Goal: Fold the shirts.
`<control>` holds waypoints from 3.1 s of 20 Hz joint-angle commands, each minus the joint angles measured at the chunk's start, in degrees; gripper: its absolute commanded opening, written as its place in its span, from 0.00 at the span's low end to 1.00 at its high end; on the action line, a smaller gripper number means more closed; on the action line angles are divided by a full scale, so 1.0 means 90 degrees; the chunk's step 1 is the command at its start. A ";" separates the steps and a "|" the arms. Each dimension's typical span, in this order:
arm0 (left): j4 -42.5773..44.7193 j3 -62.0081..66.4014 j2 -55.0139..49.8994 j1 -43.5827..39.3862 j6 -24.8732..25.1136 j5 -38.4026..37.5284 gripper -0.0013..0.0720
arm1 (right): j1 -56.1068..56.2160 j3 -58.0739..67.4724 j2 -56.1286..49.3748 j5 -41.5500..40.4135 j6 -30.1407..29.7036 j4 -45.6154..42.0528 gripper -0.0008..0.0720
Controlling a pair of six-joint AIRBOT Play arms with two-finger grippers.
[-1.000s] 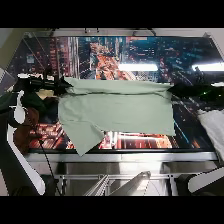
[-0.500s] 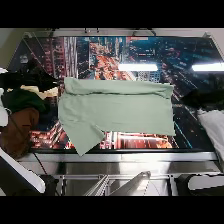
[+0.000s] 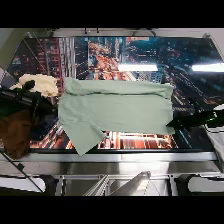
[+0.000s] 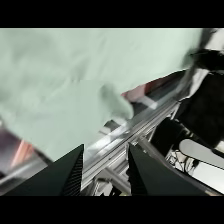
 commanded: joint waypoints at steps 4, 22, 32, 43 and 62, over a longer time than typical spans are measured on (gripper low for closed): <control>0.0656 -0.2960 0.1569 -0.0007 -0.0444 0.1477 0.42 | 0.0413 -0.0185 0.0012 -0.0668 -0.0464 0.0512 0.04; -0.1333 -0.4044 0.1707 -0.1467 0.0709 0.3840 0.05 | 0.0389 -0.0182 0.0027 0.0270 -0.0554 0.0670 0.04; -0.0250 -0.4923 0.3662 0.0202 0.0102 0.1384 0.05 | -0.0908 -0.0185 0.1324 0.0988 0.1173 -0.1047 0.04; -0.0882 -0.3002 0.4913 0.0313 -0.0170 0.2208 0.05 | -0.0651 0.0080 0.1792 0.0163 0.0729 0.0911 0.04; -0.0835 0.3048 -0.2300 -0.1185 -0.0138 0.0481 0.43 | 0.0765 0.1756 -0.0053 -0.2271 -0.0070 0.0464 0.73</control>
